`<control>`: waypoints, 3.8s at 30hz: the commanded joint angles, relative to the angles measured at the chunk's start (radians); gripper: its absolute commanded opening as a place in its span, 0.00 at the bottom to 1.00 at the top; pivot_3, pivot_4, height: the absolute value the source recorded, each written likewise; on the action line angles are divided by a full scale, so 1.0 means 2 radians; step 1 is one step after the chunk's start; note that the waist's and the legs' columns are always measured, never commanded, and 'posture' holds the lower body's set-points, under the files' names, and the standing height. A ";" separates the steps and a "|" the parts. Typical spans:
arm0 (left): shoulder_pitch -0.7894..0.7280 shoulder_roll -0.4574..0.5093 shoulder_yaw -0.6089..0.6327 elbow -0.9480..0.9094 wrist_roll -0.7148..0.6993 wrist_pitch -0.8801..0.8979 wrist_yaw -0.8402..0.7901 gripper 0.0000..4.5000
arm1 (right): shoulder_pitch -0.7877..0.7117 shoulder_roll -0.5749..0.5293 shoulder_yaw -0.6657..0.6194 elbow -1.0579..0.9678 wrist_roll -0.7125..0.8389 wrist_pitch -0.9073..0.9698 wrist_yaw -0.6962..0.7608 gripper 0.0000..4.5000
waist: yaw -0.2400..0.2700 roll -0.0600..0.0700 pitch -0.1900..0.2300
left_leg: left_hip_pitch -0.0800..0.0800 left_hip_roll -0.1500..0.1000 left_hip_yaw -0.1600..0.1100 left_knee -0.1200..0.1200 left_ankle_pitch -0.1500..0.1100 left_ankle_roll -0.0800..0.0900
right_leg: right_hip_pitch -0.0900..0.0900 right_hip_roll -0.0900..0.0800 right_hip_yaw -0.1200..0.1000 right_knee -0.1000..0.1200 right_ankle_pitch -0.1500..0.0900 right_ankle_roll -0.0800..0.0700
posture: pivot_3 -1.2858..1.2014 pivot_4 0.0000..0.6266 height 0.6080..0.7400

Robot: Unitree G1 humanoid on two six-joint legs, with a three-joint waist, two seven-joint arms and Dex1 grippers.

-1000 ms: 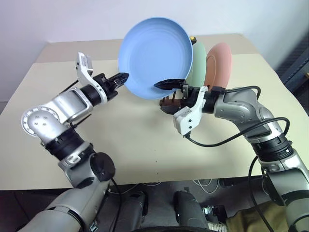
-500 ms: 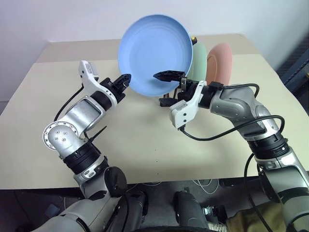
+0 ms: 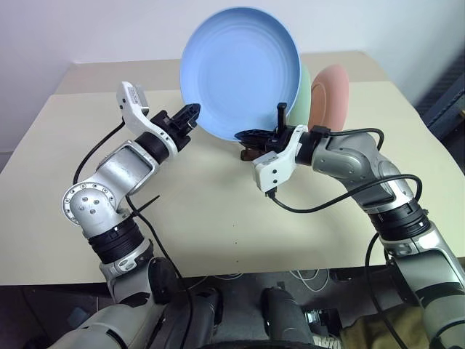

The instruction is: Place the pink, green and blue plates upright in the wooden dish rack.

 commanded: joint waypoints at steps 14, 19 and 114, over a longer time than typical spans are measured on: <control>0.075 0.188 0.011 0.030 -0.190 -0.032 -0.192 0.89 | -0.032 -0.008 -0.021 0.008 -0.008 -0.027 -0.037 0.00 | -0.004 0.000 0.000 | 0.000 0.000 0.000 -0.001 0.000 0.000 | -0.001 0.000 0.001 0.000 0.000 0.000 | 0.52 0.24 1.00; 0.168 0.284 0.030 0.054 -0.175 -0.015 -0.373 0.89 | -0.062 -0.002 -0.028 0.023 -0.011 -0.023 -0.060 0.00 | -0.004 0.000 0.000 | 0.000 0.001 0.001 -0.001 0.000 0.000 | -0.001 0.001 0.001 0.000 0.000 -0.001 | 0.52 0.24 1.00; 0.193 0.297 -0.116 0.002 0.216 -0.338 -0.589 0.90 | -0.035 0.290 -0.287 0.096 0.729 0.534 -0.216 0.65 | -0.006 0.003 0.001 | 0.000 0.006 0.001 -0.005 -0.001 0.001 | -0.003 0.004 0.001 -0.001 0.002 -0.004 | 0.52 0.24 1.00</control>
